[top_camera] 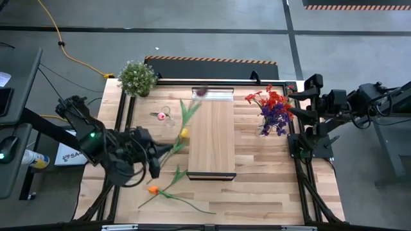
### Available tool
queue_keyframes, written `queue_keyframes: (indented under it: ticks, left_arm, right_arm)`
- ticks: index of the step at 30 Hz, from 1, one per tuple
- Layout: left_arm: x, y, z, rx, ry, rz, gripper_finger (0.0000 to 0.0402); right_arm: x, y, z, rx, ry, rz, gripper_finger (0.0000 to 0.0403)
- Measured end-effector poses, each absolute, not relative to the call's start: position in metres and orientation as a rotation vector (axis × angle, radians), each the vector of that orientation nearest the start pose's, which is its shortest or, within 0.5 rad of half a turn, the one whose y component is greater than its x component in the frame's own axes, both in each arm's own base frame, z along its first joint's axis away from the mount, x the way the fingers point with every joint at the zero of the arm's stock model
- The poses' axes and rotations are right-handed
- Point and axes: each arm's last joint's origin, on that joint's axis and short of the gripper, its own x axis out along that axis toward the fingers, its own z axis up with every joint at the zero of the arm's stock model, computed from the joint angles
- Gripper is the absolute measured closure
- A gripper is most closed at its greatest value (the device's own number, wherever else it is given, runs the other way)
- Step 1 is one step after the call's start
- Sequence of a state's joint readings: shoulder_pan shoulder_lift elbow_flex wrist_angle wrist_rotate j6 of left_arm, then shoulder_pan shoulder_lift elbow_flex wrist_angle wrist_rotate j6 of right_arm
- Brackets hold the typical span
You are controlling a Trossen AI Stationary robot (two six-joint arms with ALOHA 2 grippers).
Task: Pick and place flowers into a vace then onto a shelf
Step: Put the dark red tulip into the left transparent vase
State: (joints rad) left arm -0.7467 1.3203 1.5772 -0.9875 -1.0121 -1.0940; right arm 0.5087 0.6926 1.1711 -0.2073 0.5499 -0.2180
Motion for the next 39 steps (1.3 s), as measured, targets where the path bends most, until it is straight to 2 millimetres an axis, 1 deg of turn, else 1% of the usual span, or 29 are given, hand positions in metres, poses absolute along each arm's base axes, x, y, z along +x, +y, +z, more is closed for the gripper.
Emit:
queue_keyframes:
  ticks: [6,14,18,20,25,29,33,39]
  left_arm:
    - [0.179,-0.129,0.440,-0.354,0.144,0.543,0.0380]
    - [0.162,-0.111,0.456,-0.210,0.023,0.685,0.0381]
    - [0.158,-0.106,0.460,-0.125,-0.035,0.799,0.0381]
    - [0.157,-0.105,0.461,-0.094,-0.041,0.825,0.0381]
    - [0.169,-0.091,0.459,-0.045,-0.024,0.928,0.0381]
    - [0.183,-0.075,0.455,0.008,0.003,1.038,0.0381]
    - [0.192,-0.057,0.450,0.052,0.037,1.131,0.0381]
    - [0.206,-0.034,0.445,0.064,0.068,1.246,0.0381]
  right_arm:
    - [0.091,0.033,0.463,-0.081,-0.228,-0.066,0.0222]
    - [0.091,0.033,0.463,-0.112,-0.226,-0.070,0.0222]
    - [0.091,0.033,0.463,-0.121,-0.226,-0.071,0.0222]
    - [0.091,0.033,0.463,-0.138,-0.225,-0.072,0.0221]
    - [0.091,0.033,0.462,-0.188,-0.221,-0.078,0.0222]
    - [0.091,0.034,0.461,-0.197,-0.210,-0.076,0.0222]
    - [0.092,0.034,0.459,-0.213,-0.184,-0.072,0.0222]
    - [0.092,0.034,0.457,-0.225,-0.165,-0.069,0.0222]
